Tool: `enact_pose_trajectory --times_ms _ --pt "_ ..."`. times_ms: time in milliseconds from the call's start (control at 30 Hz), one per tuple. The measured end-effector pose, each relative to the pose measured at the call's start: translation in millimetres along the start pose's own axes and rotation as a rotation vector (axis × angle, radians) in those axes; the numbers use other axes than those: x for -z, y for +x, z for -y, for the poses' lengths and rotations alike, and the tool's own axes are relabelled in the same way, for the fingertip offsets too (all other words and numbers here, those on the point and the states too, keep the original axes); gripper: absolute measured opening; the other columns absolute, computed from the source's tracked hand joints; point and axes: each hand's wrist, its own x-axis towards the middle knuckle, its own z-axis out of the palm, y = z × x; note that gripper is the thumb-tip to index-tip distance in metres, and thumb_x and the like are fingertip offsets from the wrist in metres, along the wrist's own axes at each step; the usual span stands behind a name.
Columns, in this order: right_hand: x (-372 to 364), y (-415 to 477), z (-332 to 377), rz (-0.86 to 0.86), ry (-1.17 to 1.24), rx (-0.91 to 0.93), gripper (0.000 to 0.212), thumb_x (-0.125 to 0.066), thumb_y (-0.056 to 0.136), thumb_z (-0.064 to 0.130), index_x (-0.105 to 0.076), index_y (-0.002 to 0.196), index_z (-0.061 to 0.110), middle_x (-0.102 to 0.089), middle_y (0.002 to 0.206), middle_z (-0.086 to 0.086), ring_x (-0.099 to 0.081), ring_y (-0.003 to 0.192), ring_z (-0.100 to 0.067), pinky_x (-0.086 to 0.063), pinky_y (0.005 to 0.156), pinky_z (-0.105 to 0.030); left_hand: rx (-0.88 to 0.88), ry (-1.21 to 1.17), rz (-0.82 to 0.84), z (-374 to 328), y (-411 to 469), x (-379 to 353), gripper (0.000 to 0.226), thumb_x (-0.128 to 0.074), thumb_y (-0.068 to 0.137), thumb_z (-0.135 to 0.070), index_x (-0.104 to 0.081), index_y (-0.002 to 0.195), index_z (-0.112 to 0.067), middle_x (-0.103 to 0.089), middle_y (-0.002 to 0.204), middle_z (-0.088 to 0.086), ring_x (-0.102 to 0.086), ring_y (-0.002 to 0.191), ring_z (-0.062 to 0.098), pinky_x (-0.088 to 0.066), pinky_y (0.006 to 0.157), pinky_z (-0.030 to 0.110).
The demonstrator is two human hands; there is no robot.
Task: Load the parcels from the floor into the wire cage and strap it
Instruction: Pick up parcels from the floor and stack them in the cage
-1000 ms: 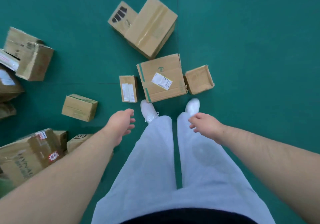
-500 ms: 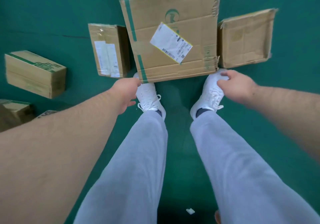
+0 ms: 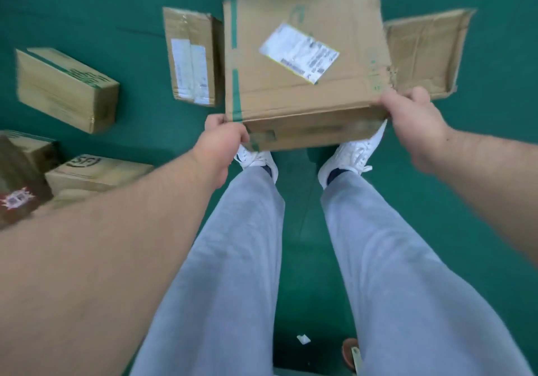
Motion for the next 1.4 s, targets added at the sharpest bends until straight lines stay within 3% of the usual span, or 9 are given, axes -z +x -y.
enact_pose_trajectory --times_ms 100,233,433,567,700,933,1133,1300,1400 --pt "40 -70 38 0.028 0.085 0.095 0.031 -0.063 0.087 0.05 -0.049 0.101 0.026 -0.058 0.105 0.006 -0.052 0.099 -0.017 -0.037 0.073 -0.031 -0.049 -0.163 0.01 -7 -81 23 0.041 -0.054 0.089 -0.004 -0.048 0.124 -0.025 -0.055 0.099 -0.008 -0.046 0.085 0.007 -0.033 0.068 0.025" --pt "96 -175 82 0.146 0.093 0.212 0.025 -0.064 0.074 0.056 -0.056 0.09 0.038 -0.065 0.11 0.004 -0.058 0.1 -0.018 -0.043 0.08 -0.036 -0.062 -0.442 0.043 0 -196 51 0.052 -0.056 0.078 -0.012 -0.055 0.13 -0.018 -0.072 0.107 0.008 -0.067 0.082 0.026 -0.057 0.062 0.032" --pt "156 -329 120 0.355 -0.04 0.371 0.025 -0.058 0.09 0.041 -0.06 0.114 0.039 -0.065 0.117 0.009 -0.059 0.103 -0.013 -0.046 0.078 -0.04 -0.076 -0.88 0.018 63 -365 71 0.059 -0.057 0.073 -0.031 -0.059 0.13 -0.013 -0.072 0.108 0.016 -0.068 0.081 0.031 -0.059 0.067 0.055" --pt "161 -417 130 0.483 -0.258 0.505 0.02 -0.055 0.096 0.033 -0.062 0.111 0.043 -0.068 0.104 0.018 -0.061 0.102 -0.009 -0.044 0.078 -0.039 -0.067 -1.219 -0.027 132 -464 80 0.027 -0.046 0.095 -0.026 -0.061 0.075 -0.017 -0.067 0.06 0.001 -0.063 0.046 0.017 -0.051 0.065 0.033" --pt "130 -484 122 0.585 -0.437 0.58 0.017 -0.058 0.095 0.025 -0.062 0.108 0.036 -0.068 0.106 0.013 -0.06 0.109 -0.014 -0.046 0.086 -0.044 -0.1 -1.484 -0.153 216 -518 84 0.029 -0.042 0.099 -0.023 -0.055 0.073 -0.021 -0.061 0.056 -0.004 -0.056 0.039 0.011 -0.042 0.053 0.024" --pt "29 -629 3 0.906 -1.06 0.86 0.023 -0.059 0.1 0.02 -0.053 0.122 0.027 -0.066 0.118 0.004 -0.06 0.11 -0.011 -0.048 0.095 -0.041 -0.053 -1.952 -0.428 422 -598 38 0.025 -0.046 0.098 -0.022 -0.06 0.077 -0.019 -0.063 0.053 -0.005 -0.057 0.041 0.012 -0.038 0.059 0.03" --pt "-19 -708 -184 1.178 -1.426 1.058 0.039 -0.067 0.096 0.023 -0.053 0.13 0.033 -0.065 0.128 0.01 -0.062 0.117 -0.007 -0.047 0.099 -0.032 0.019 -2.342 -0.604 603 -636 -78 0.025 -0.047 0.097 -0.02 -0.066 0.082 -0.018 -0.067 0.062 0.0 -0.057 0.063 0.02 -0.042 0.067 0.034" --pt "-42 -736 -385 1.277 -1.627 1.211 0.043 -0.068 0.094 0.03 -0.048 0.131 0.042 -0.059 0.131 0.021 -0.058 0.12 -0.004 -0.046 0.105 -0.039 0.132 -2.623 -0.709 725 -664 -187 0.027 -0.052 0.096 -0.022 -0.063 0.118 -0.009 -0.072 0.094 0.013 -0.063 0.08 0.028 -0.051 0.069 0.034" --pt "-47 -759 -496 1.346 -1.743 1.22 0.048 -0.066 0.096 0.028 -0.04 0.136 0.036 -0.055 0.127 0.022 -0.056 0.11 0.003 -0.045 0.093 -0.031 0.266 -2.732 -0.804 795 -686 -238 0.041 -0.055 0.096 -0.022 -0.057 0.133 -0.006 -0.073 0.098 0.013 -0.065 0.079 0.028 -0.051 0.064 0.033"
